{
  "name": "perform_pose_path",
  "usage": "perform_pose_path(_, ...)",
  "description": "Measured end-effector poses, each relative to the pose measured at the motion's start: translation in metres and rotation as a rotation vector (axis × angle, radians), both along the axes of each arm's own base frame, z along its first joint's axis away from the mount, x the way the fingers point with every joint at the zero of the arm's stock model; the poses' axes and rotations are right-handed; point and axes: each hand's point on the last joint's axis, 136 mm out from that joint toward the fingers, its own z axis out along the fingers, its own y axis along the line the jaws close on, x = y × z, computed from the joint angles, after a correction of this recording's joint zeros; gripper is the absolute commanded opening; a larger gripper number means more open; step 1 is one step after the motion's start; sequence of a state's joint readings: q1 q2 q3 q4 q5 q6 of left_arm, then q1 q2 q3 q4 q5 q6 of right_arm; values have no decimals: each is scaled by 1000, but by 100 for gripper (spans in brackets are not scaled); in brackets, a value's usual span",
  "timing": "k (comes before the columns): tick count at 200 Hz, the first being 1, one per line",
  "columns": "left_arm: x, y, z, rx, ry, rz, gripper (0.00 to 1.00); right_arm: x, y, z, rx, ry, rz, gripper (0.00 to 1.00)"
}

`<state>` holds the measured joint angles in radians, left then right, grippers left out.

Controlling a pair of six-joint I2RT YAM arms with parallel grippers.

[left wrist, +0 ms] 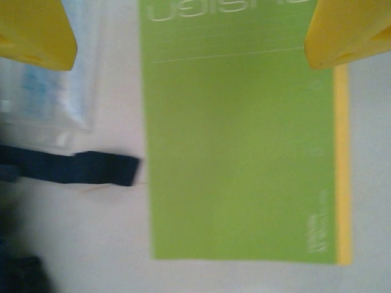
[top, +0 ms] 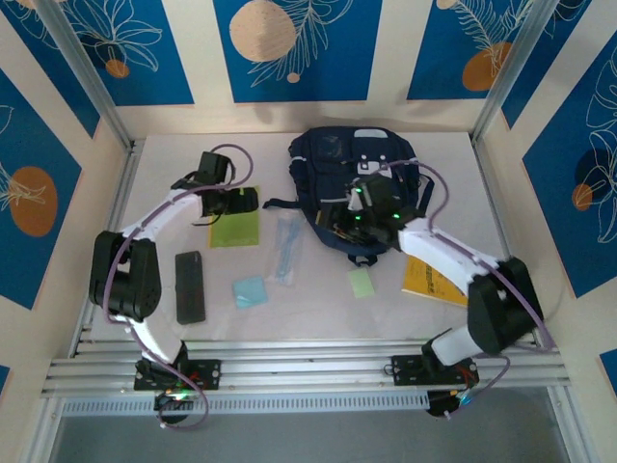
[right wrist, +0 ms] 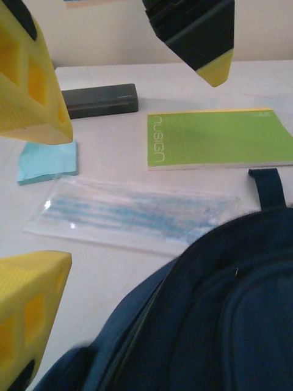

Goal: Pack the student bag
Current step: Pick up the book from the middle-left of the table.

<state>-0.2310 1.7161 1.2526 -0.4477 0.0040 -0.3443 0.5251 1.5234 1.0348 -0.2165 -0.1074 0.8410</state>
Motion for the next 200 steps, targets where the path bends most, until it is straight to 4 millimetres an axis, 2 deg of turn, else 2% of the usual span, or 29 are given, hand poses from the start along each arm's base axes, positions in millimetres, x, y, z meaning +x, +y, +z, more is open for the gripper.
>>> perform_pose_path(43, 3, 42, -17, -11, 17, 120, 95, 39, 64, -31, 11, 9, 48, 49)
perform_pose_path(66, 7, 50, -25, -32, 26, 151, 93, 61, 89, -41, 23, 3, 56, 46)
perform_pose_path(85, 10, 56, -41, -64, 60, 170, 89, 73, 105, -51, 26, 3, 56, 44)
perform_pose_path(110, 7, 58, -66, -110, 128, 186, 86, 79, 123, -64, 24, 16, 66, 39)
perform_pose_path(131, 4, 55, -78, -127, 165, 181, 85, 82, 143, -74, 23, 26, 79, 36)
perform_pose_path(173, 4, 55, -80, -132, 170, 180, 81, 82, 167, -96, 9, 64, 92, 30)
perform_pose_path(200, 3, 52, -81, -153, 172, 171, 78, 85, 172, -113, -28, 94, 78, 27)
